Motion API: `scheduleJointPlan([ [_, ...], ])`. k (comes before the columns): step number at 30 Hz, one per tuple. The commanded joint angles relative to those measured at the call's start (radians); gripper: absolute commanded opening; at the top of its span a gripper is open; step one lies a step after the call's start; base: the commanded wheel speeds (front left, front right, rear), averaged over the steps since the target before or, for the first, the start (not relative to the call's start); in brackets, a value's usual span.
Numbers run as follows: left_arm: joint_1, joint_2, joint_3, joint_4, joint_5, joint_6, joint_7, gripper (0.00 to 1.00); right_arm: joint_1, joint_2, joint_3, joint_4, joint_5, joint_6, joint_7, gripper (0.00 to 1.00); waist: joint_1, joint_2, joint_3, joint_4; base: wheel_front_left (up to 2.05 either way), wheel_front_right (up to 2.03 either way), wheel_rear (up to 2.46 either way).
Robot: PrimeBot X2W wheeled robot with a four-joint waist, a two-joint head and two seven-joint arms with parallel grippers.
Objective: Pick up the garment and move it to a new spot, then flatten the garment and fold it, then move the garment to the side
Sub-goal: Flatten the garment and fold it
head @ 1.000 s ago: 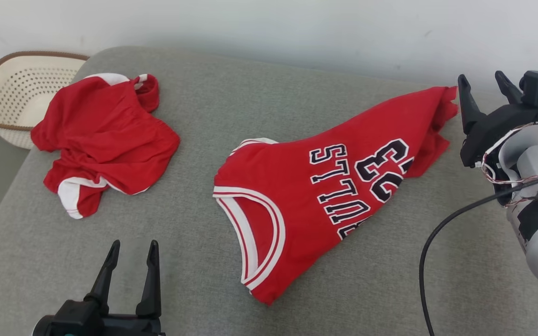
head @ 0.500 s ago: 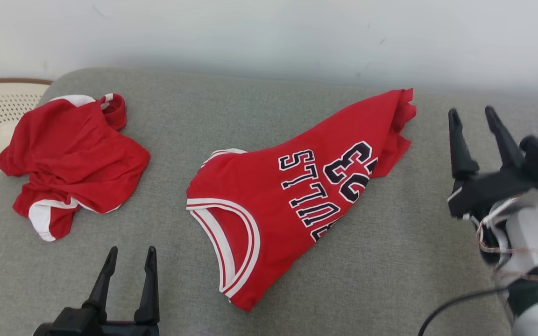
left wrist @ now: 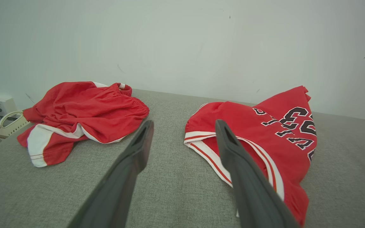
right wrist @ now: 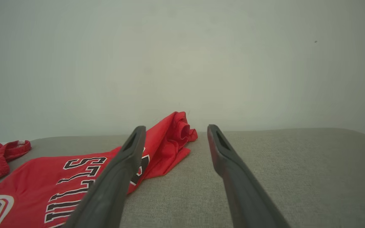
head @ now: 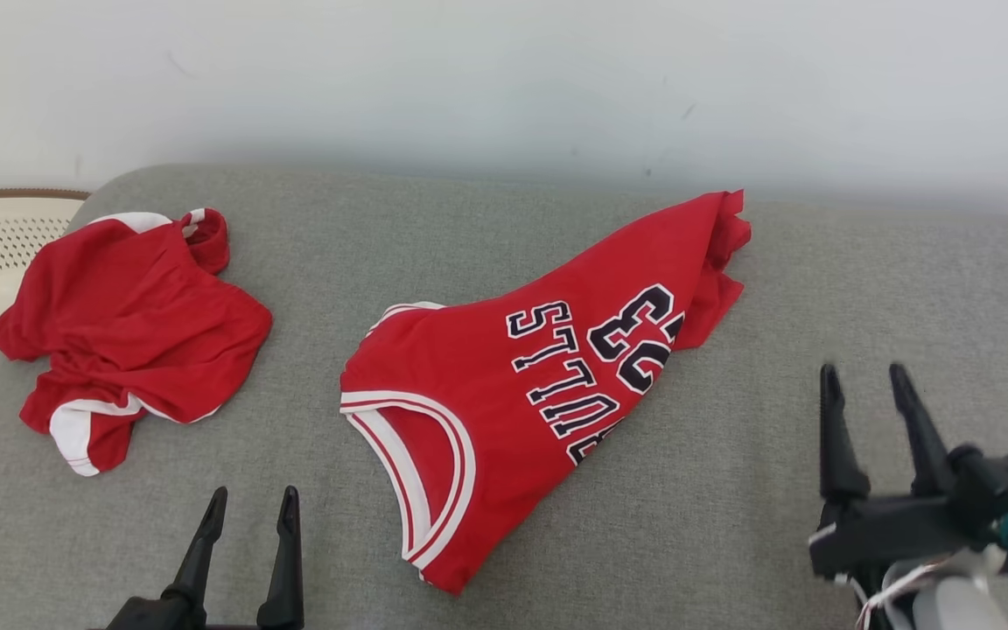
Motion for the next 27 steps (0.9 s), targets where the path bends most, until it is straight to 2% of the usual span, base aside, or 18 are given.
scheduleJointPlan([
  [1,0.018,0.0,0.0,0.005,-0.006,-0.001,-0.005,1.0,0.044,0.026,-0.008,-0.015,-0.019,0.0,-0.001,1.0,0.0002,0.0,-0.008,-0.006,0.0,0.0,0.0],
  [9,0.028,0.0,-0.039,0.029,-0.007,-0.015,-0.005,1.0,0.09,0.065,-0.017,-0.042,-0.045,0.0,-0.001,1.0,0.0002,0.0,-0.012,-0.02,0.0,0.0,0.0],
  [21,0.041,0.0,-0.168,0.188,-0.034,-0.065,-0.005,1.0,0.074,0.073,-0.003,-0.042,-0.051,0.0,-0.001,1.0,0.0002,0.0,0.011,-0.044,0.0,0.0,0.0],
  [27,0.007,0.0,-0.23,0.246,-0.058,-0.068,-0.005,1.0,0.065,0.069,0.004,-0.034,-0.046,0.0,-0.001,1.0,0.0002,0.0,0.022,-0.074,0.0,0.0,0.0],
])
